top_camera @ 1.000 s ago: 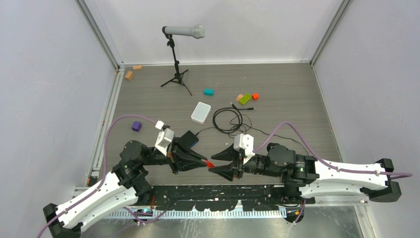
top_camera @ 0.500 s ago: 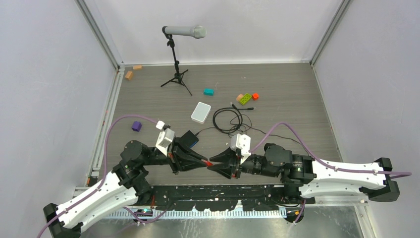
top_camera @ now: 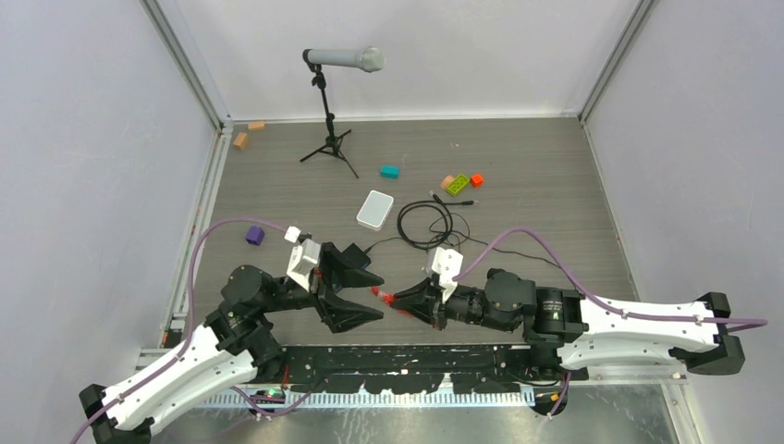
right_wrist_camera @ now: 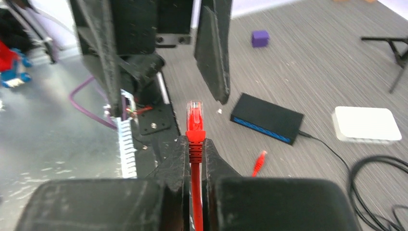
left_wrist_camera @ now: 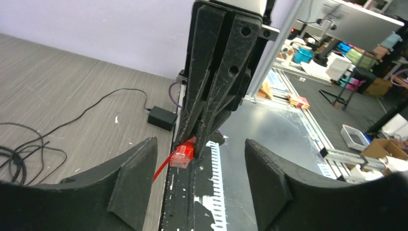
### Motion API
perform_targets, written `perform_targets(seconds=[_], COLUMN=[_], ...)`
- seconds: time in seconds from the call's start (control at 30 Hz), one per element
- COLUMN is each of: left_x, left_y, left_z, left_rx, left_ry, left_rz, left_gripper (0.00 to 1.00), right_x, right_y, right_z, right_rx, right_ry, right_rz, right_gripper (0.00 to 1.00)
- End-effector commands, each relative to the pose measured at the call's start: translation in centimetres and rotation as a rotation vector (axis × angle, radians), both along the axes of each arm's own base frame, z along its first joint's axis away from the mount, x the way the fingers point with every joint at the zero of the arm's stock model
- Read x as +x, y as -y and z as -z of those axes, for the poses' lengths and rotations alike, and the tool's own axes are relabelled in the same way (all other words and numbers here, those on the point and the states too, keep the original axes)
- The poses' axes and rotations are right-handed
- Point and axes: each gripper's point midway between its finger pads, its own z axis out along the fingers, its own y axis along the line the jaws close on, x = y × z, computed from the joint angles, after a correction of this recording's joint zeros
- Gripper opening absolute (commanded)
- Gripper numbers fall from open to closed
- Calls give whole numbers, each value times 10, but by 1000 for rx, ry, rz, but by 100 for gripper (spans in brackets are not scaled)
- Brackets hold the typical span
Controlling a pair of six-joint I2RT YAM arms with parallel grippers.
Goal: Insert the plug into the switch port
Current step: Pick up the connector from the center of the board, then insert the connector into the switch port.
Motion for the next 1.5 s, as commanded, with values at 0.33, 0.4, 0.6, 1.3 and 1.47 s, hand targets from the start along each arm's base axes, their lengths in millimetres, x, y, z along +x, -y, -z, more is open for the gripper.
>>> perform_targets(seconds=[0.33,0.4,0.6,1.3,1.47], left_x=[123,139,185,202,186], left_y=[-71,-84,-133,-149,-162], left_z=[96,107,147,238,263], left_rx=[451,482,586,741,821], left_ry=[-304,-354,-446,-714,-946], left_rz=[-807,-878,-1120,-1256,-1365], left_gripper=[73,73,70,74,74], right_x=[95,101,98,50,50], right_y=[78,80,49,-38,-37], right_z=[11,21,93,201,202], right_rx=[-525,-630,-753,-348,-354], right_ry=[283,314,249,-88,-96], right_rz=[560,599,569,294,302], right_gripper=[1,0,0,1,0])
